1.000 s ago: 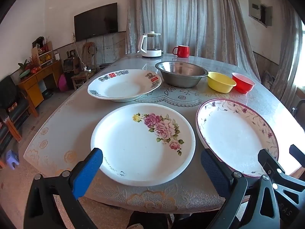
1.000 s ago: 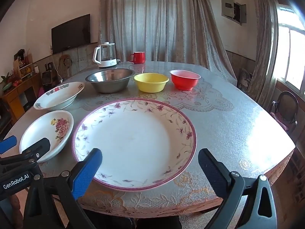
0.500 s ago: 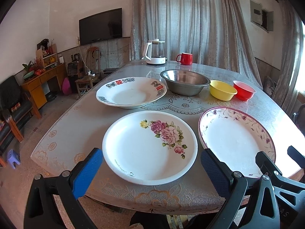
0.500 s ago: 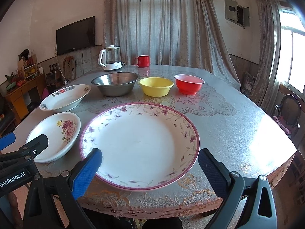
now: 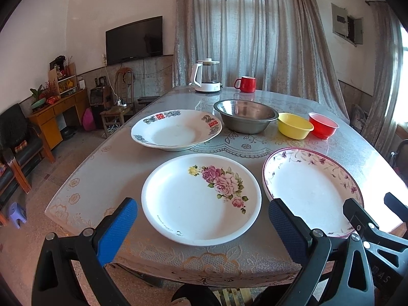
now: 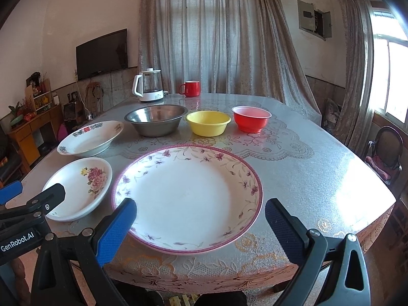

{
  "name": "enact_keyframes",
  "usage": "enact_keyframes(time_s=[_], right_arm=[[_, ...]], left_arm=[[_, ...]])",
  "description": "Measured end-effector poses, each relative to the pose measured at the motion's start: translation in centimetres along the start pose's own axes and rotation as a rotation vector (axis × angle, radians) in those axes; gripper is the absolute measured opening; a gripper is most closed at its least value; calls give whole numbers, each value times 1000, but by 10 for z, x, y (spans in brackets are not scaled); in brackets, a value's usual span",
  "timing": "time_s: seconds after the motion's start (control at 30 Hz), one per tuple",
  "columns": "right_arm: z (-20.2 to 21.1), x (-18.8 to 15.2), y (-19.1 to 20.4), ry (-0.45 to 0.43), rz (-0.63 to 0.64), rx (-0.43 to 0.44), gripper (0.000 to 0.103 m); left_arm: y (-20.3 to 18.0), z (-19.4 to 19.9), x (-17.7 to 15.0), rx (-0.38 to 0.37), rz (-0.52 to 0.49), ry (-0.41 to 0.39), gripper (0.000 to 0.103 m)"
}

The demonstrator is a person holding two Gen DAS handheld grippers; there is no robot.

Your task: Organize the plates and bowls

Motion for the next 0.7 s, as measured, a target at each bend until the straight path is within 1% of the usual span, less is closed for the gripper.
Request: enact_keyframes(time_s=[0.07,0.2,0.43,0.6,0.7], right_arm=[[0,3,2,-9,1,7,103],[3,5,3,-19,20,11,103],[0,5,-14,-12,-25,-11,103],[-4,3,-10,1,-2,5,103],[-6,3,-7,-3,14,10,103]], left_arm=[[3,1,2,5,14,-4,103],[4,-2,4,-12,40,7,103],[-8,-4,4,-15,-7,10,103],[-9,-6,3,-13,-4,21,103],[-12,-7,2,-7,-19,23,103]])
Point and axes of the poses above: each gripper's, at about its wrist camera, not at the fingertips, and z roughly against the way its jaws point, y to its left, x to its top, the point moved 3 cm from there along -z, roughly the way its jaws point, and after that the axes turned 3 degrees about z, right-handed, at the moved point
